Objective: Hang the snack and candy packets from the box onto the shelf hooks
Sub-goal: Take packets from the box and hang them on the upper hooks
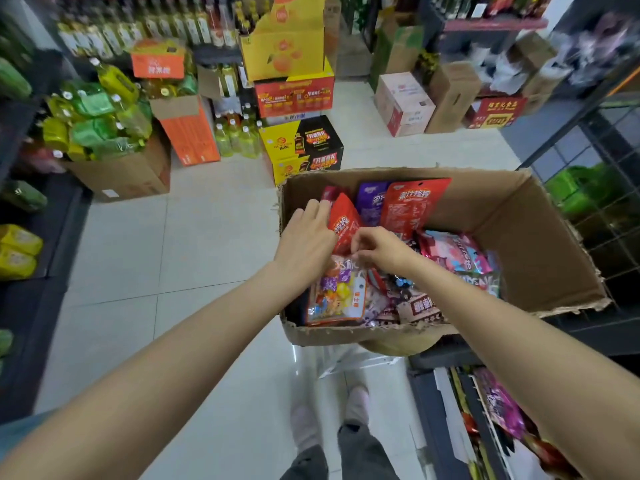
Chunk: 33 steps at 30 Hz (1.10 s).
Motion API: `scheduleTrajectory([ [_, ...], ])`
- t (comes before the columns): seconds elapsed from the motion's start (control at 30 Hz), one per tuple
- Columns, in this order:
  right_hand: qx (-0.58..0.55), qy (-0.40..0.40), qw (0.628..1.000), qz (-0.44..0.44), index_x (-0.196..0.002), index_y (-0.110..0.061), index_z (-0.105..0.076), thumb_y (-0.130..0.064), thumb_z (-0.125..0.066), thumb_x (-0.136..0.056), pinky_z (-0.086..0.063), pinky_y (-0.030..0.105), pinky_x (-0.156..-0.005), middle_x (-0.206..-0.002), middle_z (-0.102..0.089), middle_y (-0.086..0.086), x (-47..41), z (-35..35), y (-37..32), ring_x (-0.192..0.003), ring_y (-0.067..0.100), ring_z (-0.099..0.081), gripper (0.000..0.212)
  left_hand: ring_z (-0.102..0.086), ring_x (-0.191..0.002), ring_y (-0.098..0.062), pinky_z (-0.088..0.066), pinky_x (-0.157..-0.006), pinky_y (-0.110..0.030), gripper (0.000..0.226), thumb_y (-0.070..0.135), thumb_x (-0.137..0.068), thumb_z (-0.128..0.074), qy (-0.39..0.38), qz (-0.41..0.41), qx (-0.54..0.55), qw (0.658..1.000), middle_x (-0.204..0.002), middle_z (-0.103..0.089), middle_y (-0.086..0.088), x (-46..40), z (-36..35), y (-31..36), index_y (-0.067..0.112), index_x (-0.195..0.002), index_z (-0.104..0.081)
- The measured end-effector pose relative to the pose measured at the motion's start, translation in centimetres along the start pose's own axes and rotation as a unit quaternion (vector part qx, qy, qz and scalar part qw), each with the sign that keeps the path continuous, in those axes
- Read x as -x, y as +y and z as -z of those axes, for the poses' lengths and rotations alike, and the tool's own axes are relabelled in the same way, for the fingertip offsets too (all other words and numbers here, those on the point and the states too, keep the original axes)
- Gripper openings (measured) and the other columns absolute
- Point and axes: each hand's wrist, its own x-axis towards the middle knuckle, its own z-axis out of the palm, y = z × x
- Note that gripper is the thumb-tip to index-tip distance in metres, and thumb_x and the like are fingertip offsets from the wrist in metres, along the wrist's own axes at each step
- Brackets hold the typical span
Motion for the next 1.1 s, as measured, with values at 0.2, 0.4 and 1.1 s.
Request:
scheduleTrajectory([
  [0.2, -0.053, 0.079, 0.994, 0.046, -0.086, -0.009, -0.059, -0.005, -0.068, -0.084, -0.050, 0.031, -0.075, -0.080, -0.064, 0.000, 0.6, 0.2, -0.1, -0.078, 0.015, -0.061, 0.010, -0.053, -0.111, -0.036, -0.043, -0.079, -0.040, 0.035, 0.020, -0.090, -0.058, -0.147, 0.029, 0.164, 0.975, -0.121, -0.053, -0.017, -1.0, 0.0, 1.2, 0.007, -0.121, -0.047],
  [0.4, 0.133, -0.023, 0.983, -0.125, -0.108, -0.004, -0.061, -0.008, -0.065, -0.086, -0.042, 0.028, -0.080, -0.114, -0.062, 0.012, 0.3, -0.4, 2.0, -0.103, 0.025, -0.057, 0.023, -0.056, -0.104, -0.039, -0.046, -0.077, -0.042, 0.035, 0.013, -0.090, -0.054, -0.118, 0.084, 0.184, 0.972, -0.117, -0.055, -0.020, -0.1, 0.1, 0.1, 0.005, -0.121, -0.040],
  [1.1, -0.094, 0.264, 0.958, -0.062, -0.085, -0.015, -0.049, -0.012, -0.048, -0.097, -0.042, 0.038, -0.073, -0.080, -0.053, -0.002, 6.3, 7.9, 2.2, -0.076, 0.019, -0.051, 0.012, -0.053, -0.109, -0.029, -0.046, -0.081, -0.040, 0.030, 0.004, -0.090, -0.046, 0.117, 0.147, 0.308, 0.933, -0.119, -0.049, -0.005, -1.9, 3.9, 0.9, 0.020, -0.105, -0.067],
])
